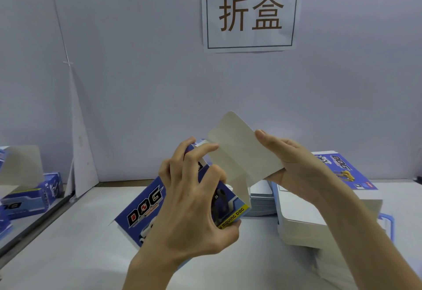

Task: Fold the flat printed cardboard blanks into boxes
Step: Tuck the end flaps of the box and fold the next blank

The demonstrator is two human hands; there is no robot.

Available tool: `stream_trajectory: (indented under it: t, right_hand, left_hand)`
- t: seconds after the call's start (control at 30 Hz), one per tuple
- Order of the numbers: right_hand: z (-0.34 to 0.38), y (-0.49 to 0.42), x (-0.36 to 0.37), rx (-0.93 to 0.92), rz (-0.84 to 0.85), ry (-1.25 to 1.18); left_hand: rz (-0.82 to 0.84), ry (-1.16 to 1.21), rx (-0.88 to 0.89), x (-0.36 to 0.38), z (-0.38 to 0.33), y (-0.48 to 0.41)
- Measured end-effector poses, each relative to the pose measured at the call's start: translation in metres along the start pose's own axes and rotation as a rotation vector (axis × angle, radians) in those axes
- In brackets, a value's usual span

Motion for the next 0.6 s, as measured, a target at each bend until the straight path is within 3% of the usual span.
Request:
stream_trajectory:
  t: [0.23, 0.47, 0.6]
  right_hand:
    - [-0.004, 0.000, 0.016, -0.026, 0.086, 0.070]
    - [-0.001, -0.001, -0.016, -0.080, -0.146, 0.245]
    - [0.004, -0.001, -0.025, -0.041, -0.160, 0.322]
  left_hand:
    - [0.012, 0.000, -0.004, 0.000, 0.000, 0.001]
    - [0.015, 0.003, 0.021, -0.001, -0.009, 0.001]
    - [0.065, 0.028, 0.014, 0.009, -0.010, 0.002]
Point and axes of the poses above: each hand's wrist, its own y-axis away from the middle knuckle, its own x-axis out of the palm, z = x × y, the point moved 10 cm from there along -y, towards the middle knuckle, and after that the axes turned 10 degrees about -x, right-handed, at the moved point
